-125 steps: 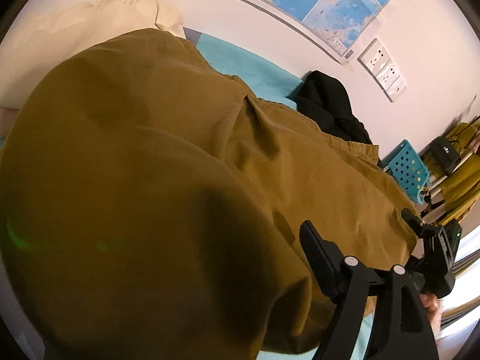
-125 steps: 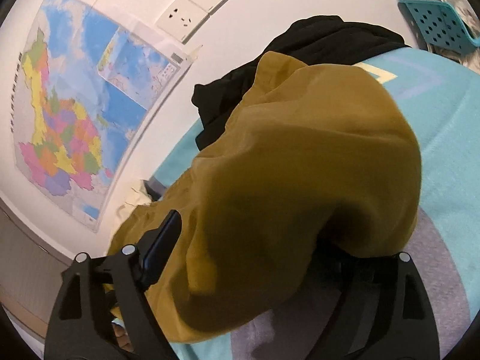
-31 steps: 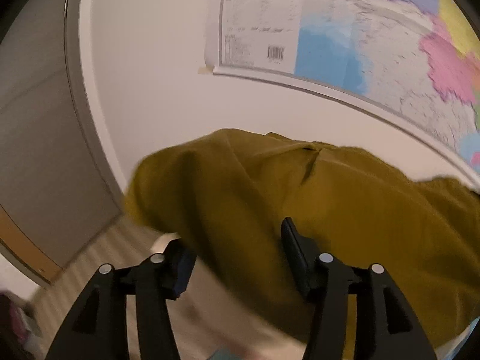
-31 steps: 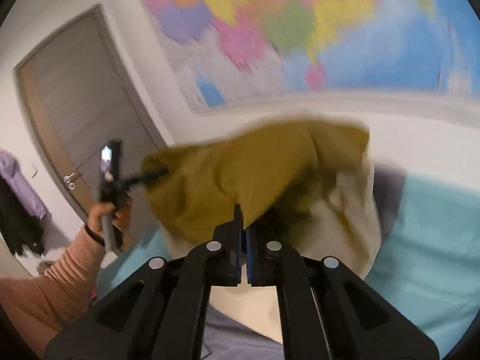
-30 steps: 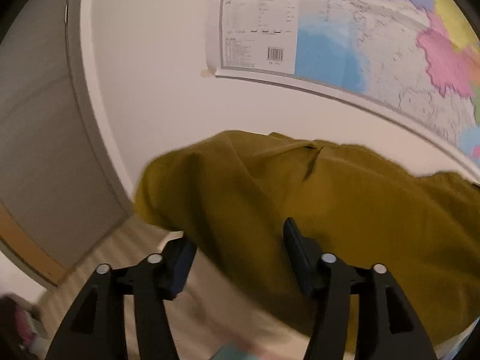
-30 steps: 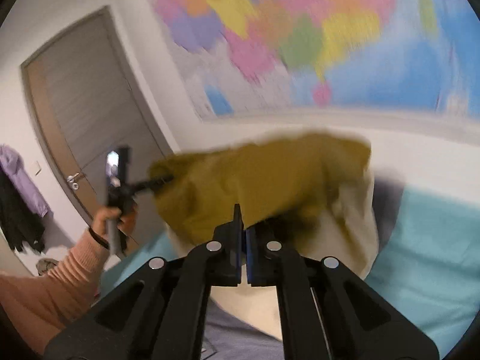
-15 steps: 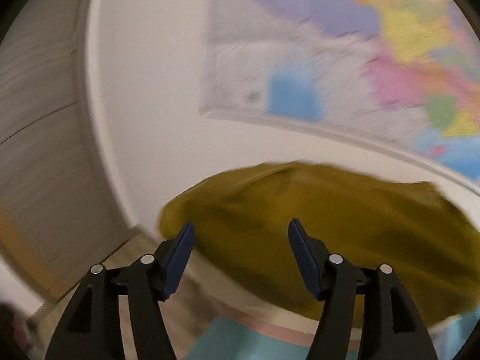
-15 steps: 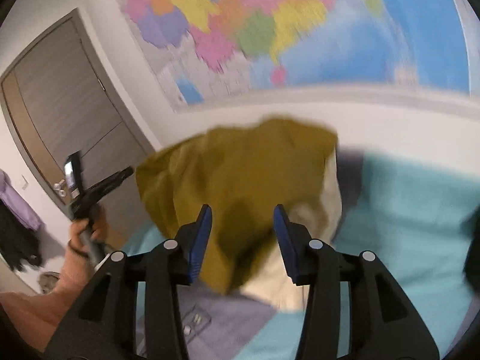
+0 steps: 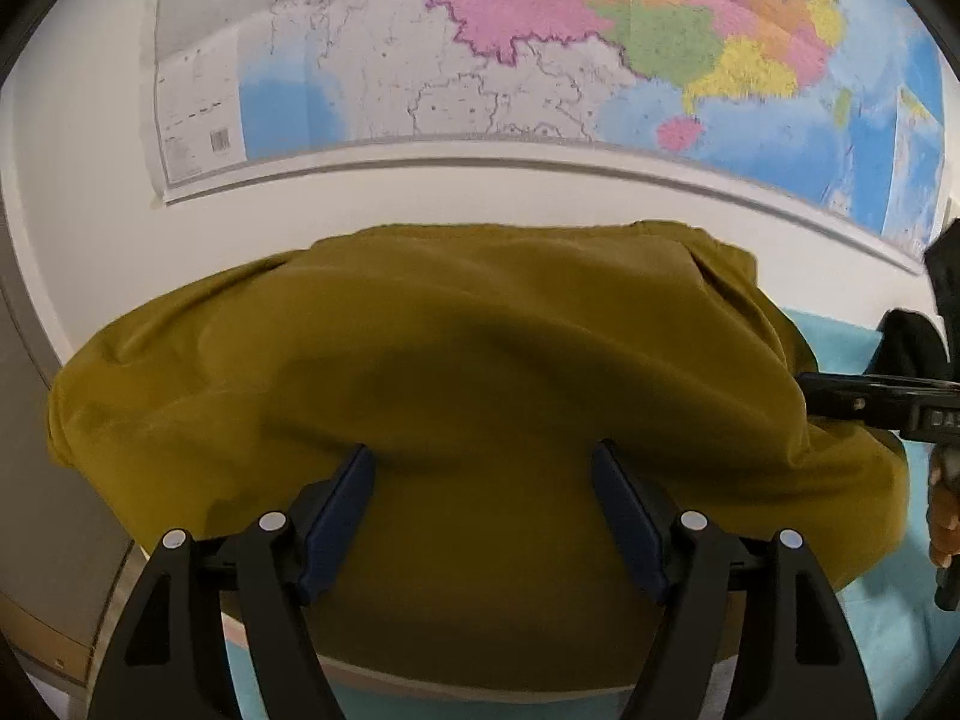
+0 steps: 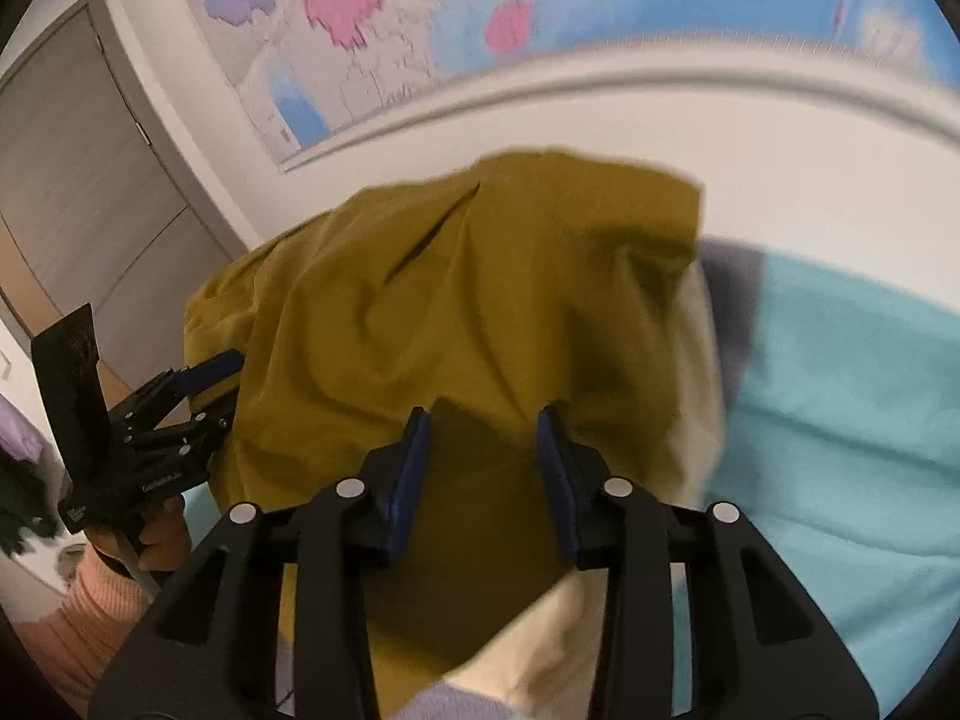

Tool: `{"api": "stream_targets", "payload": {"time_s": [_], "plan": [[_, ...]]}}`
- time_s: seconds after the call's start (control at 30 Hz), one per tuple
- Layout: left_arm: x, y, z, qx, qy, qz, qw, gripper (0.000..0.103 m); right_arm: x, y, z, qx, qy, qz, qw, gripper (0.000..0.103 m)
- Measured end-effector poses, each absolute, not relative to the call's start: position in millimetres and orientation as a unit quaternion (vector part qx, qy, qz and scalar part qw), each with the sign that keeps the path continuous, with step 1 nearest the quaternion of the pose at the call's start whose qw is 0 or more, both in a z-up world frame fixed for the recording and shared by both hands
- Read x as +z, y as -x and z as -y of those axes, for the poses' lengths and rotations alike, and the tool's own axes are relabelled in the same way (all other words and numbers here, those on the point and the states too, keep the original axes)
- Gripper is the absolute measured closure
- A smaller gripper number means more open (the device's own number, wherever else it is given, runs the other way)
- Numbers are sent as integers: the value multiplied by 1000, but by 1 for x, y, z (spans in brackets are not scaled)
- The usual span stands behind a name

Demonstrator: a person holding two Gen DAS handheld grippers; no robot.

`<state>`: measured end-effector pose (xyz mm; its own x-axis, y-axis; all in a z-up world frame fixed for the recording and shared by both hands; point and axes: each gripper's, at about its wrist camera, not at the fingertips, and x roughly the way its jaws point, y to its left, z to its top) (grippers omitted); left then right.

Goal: Fold large clothes
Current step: 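Lower the jacket onto the cream bundle and open both grippers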

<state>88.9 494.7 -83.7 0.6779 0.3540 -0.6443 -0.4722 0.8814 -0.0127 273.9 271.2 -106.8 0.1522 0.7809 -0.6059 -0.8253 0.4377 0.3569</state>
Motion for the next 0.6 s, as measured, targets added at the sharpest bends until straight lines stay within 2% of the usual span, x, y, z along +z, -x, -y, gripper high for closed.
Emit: {"api": "stream_targets", "payload": {"time_s": [0.1,0.3,0.43,0.6], "plan": [[-76,-78,-491,233,95,-315,915,31,-84,-258,-251,556,11,-335,761,54],[-65,-71,-466,231,86,-304,920,27,-77,-205,-248,596,75,-275,751,53],[-67,-71,-456,227,82,-307,920,26,-104,-199,-256,581,124,-305,744,60],[-76,-75,-456,232,76,-320,915,24,-129,-216,-257,572,96,-340,740,50]]}}
